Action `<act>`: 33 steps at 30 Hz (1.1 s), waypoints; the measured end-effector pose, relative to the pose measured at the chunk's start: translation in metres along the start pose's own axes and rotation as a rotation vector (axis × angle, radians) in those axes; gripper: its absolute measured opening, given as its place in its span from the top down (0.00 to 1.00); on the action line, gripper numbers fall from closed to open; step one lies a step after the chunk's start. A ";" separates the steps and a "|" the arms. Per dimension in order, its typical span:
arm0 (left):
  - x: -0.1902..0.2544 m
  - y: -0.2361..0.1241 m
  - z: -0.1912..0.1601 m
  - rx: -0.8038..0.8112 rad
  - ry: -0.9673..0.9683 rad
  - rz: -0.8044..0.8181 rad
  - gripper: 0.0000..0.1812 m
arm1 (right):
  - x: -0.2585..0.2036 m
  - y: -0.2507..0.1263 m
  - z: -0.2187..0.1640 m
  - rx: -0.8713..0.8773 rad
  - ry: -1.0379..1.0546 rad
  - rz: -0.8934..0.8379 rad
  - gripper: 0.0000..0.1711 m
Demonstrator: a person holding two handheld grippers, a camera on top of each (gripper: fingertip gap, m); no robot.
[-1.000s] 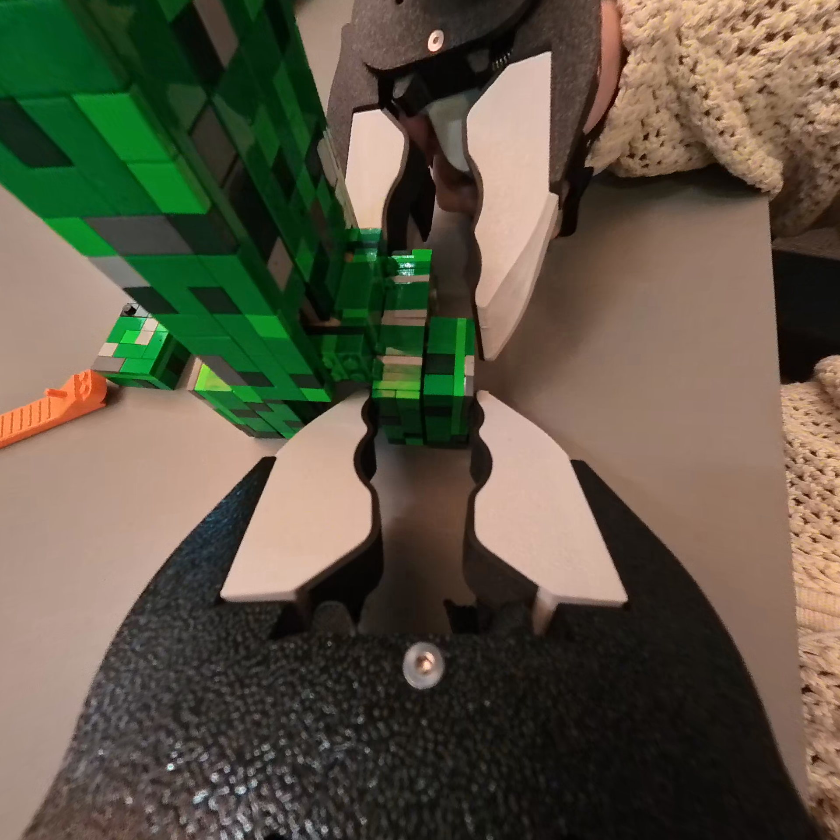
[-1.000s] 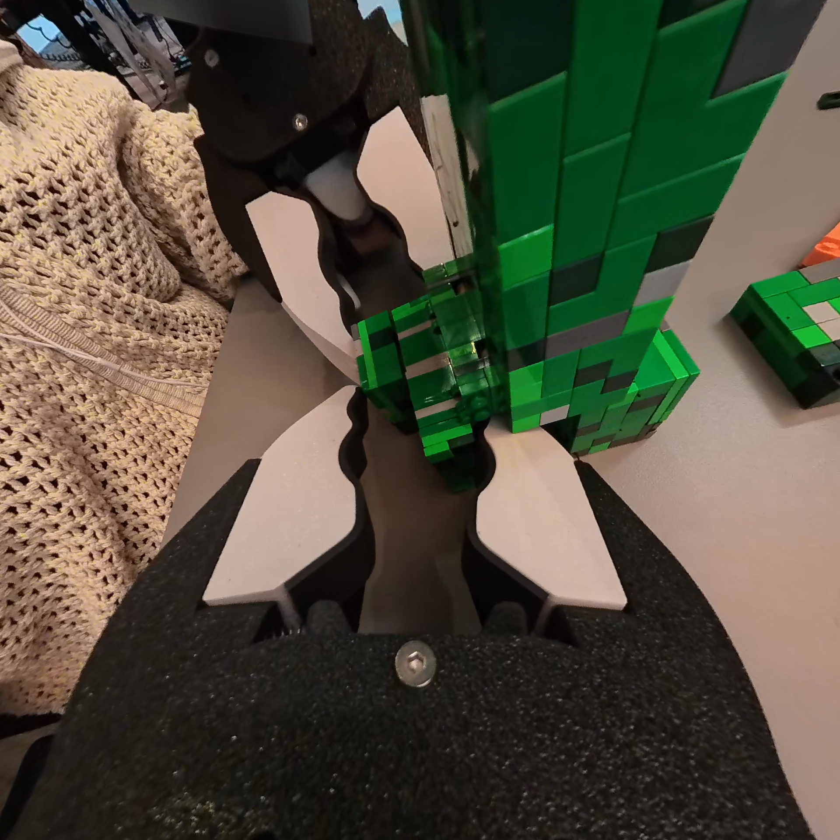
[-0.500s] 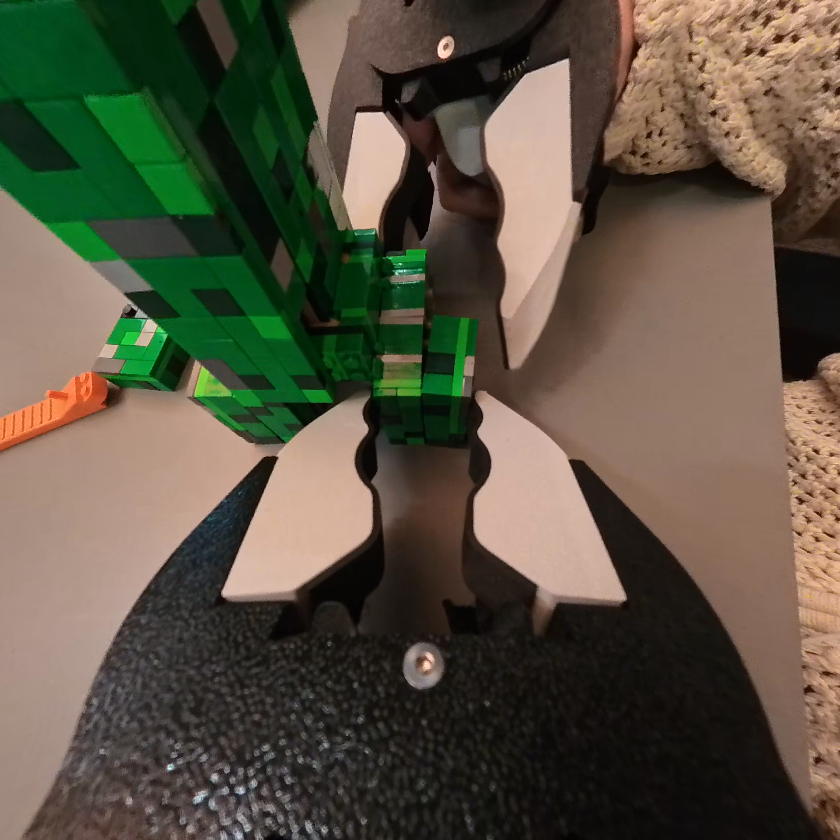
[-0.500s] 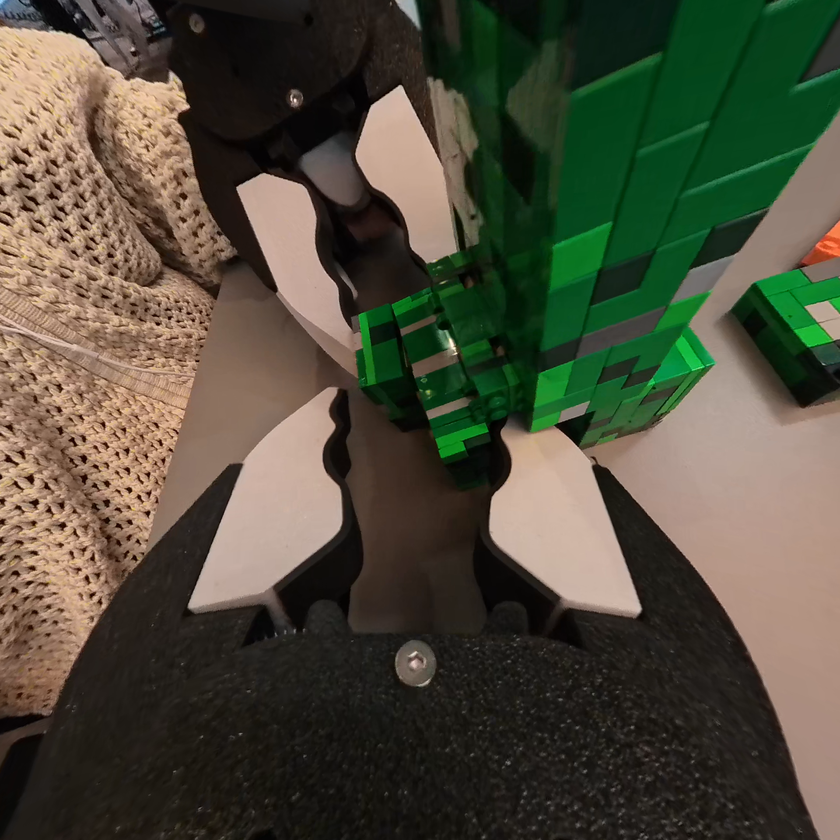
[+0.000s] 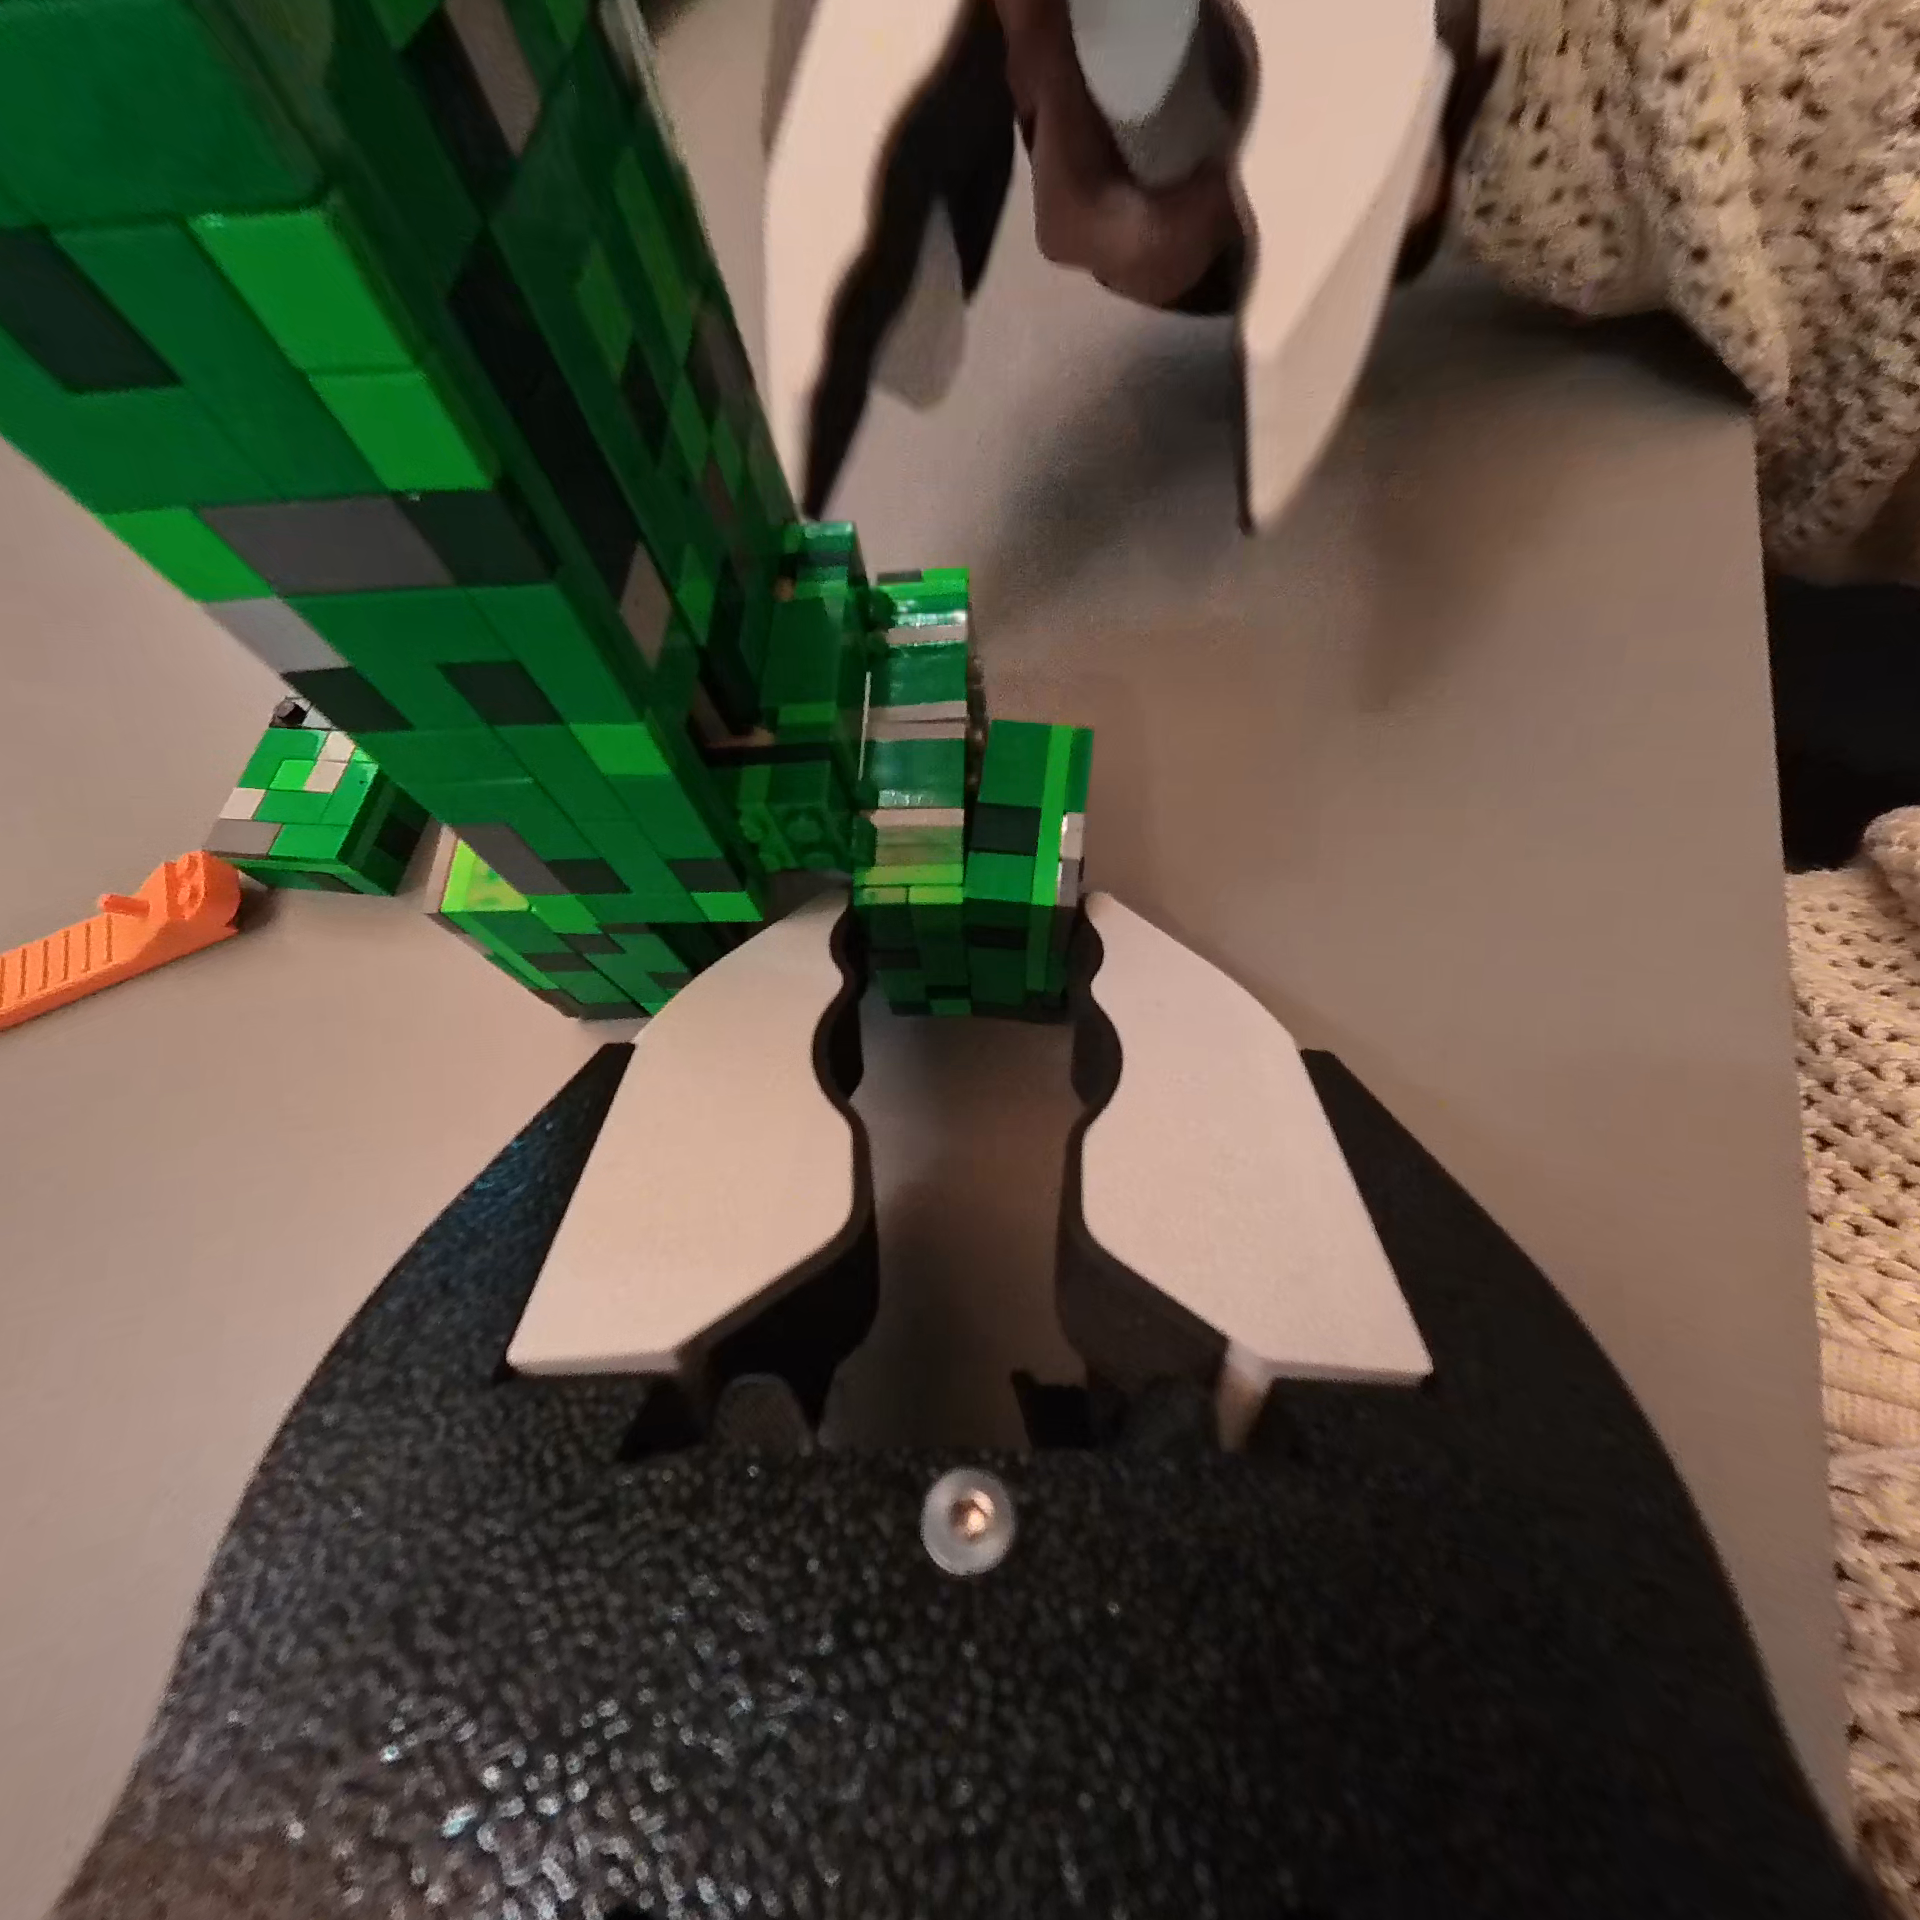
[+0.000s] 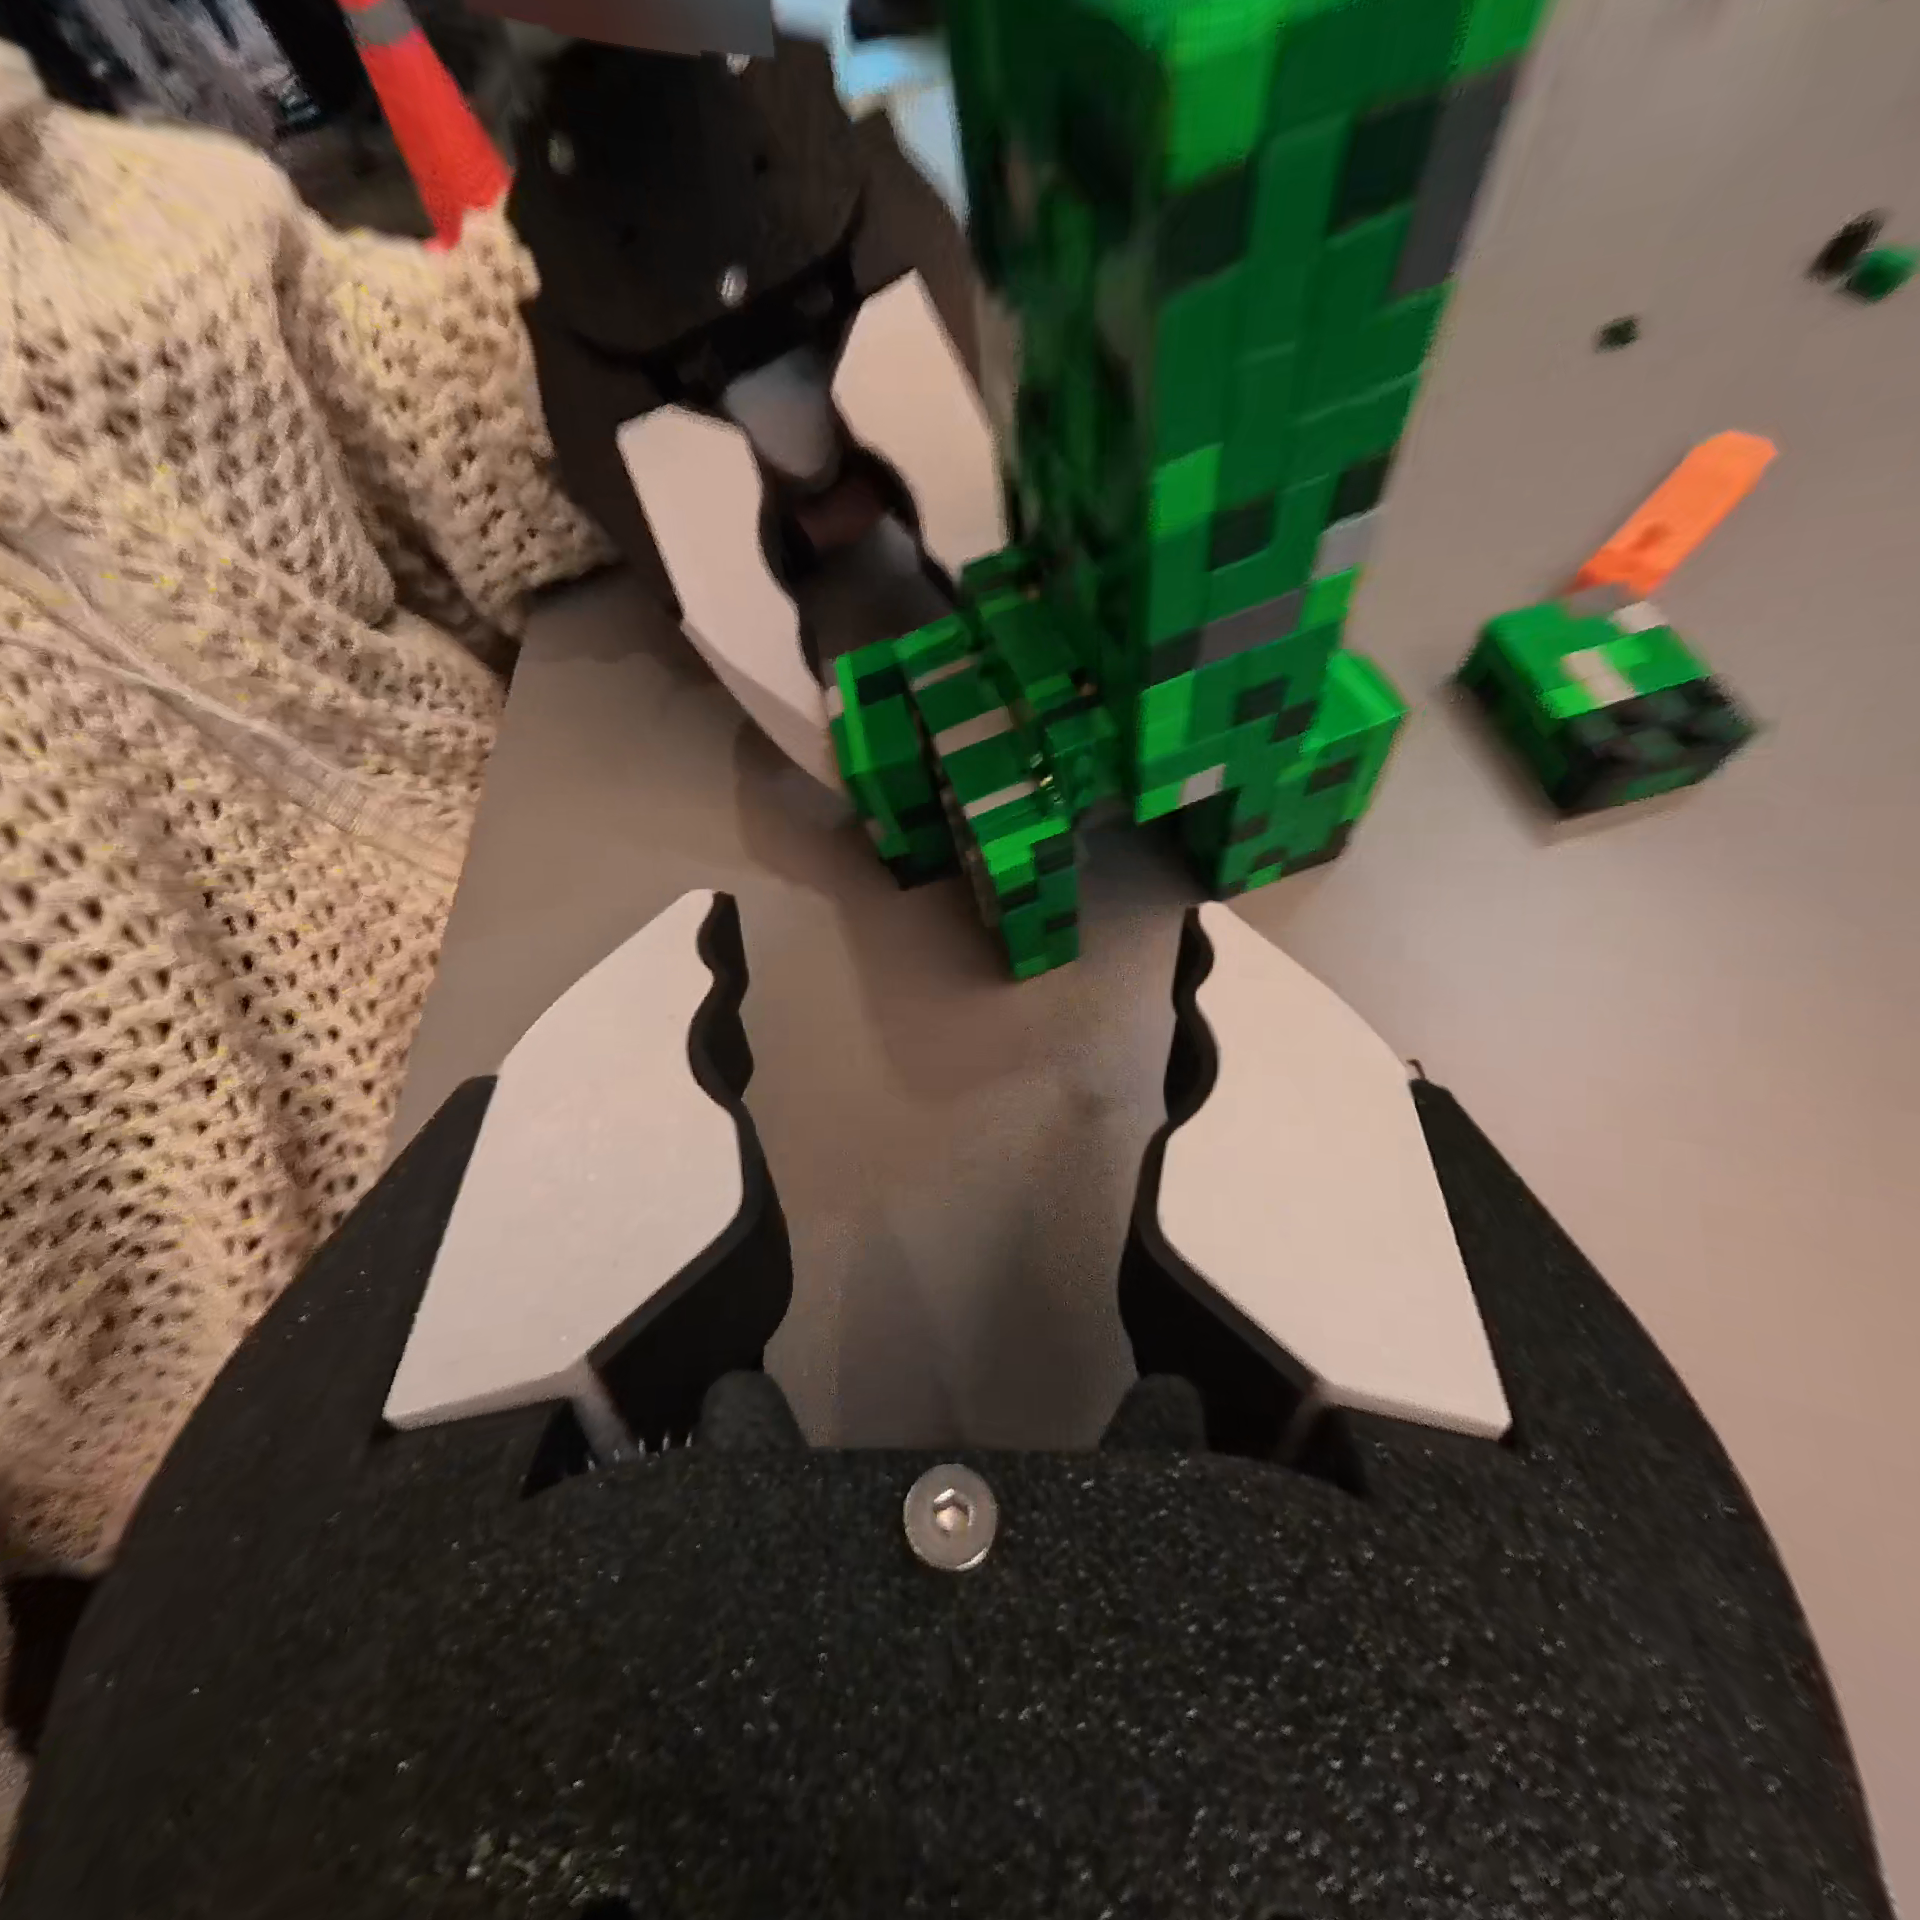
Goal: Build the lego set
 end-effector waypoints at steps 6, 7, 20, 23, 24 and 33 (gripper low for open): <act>0.000 0.000 0.000 0.000 0.001 0.001 0.80 | 0.023 -0.009 0.061 0.181 -0.092 -0.070 0.51; 0.000 0.000 0.000 0.000 0.001 0.001 0.80 | 0.023 -0.006 0.068 0.185 -0.112 -0.053 0.50; 0.001 0.001 0.001 -0.001 0.001 -0.001 0.80 | 0.023 0.016 0.088 0.164 -0.182 0.057 0.74; 0.001 0.001 0.001 -0.002 0.003 0.001 0.80 | 0.024 0.016 0.089 0.171 -0.155 0.065 0.75; 0.001 0.001 0.001 -0.002 0.003 0.001 0.80 | 0.024 0.015 0.089 0.175 -0.146 0.075 0.75; 0.000 0.001 0.001 -0.002 0.004 0.002 0.80 | 0.020 0.013 0.087 0.156 -0.186 0.119 0.75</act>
Point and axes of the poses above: each gripper's, where its closed fingertips meet, y out along the fingers, z out of its top, x = y × z across the jaws, the point moved 1 cm from there along -y, back along the fingers, and after that the axes turned 10 degrees about -z, right-handed, at the moved point
